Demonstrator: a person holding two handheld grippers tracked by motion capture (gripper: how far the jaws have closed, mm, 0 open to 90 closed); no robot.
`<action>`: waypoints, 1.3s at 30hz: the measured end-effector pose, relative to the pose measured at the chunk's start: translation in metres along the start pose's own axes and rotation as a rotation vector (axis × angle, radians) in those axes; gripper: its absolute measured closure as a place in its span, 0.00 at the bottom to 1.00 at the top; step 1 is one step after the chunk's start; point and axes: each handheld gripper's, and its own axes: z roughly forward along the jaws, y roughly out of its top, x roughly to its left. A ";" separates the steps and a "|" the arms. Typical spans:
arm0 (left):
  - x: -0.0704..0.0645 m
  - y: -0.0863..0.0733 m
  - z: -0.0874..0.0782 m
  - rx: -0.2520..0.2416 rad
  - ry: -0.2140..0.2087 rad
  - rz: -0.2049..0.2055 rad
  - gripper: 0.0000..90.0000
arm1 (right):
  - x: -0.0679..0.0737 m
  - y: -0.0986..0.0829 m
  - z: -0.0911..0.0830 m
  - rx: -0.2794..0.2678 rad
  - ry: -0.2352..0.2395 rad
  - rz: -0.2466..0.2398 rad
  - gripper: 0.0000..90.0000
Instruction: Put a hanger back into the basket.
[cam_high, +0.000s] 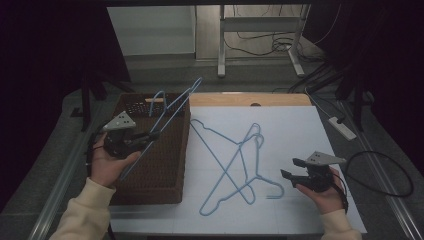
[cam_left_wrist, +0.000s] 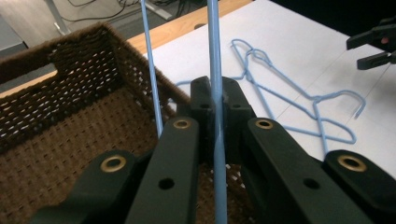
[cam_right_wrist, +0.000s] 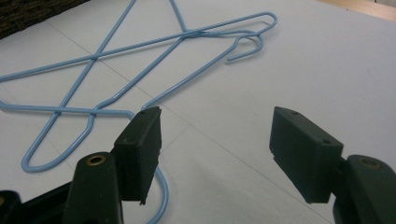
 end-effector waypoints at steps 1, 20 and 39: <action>0.001 -0.001 -0.001 -0.001 -0.003 -0.005 0.96 | 0.000 0.000 0.000 0.003 -0.002 -0.003 0.39; 0.036 -0.022 0.002 0.053 0.015 -0.085 0.96 | 0.001 0.000 0.001 0.002 -0.008 -0.008 0.38; 0.053 -0.045 0.018 0.172 -0.008 -0.102 0.96 | 0.000 -0.001 0.001 0.009 -0.009 -0.007 0.38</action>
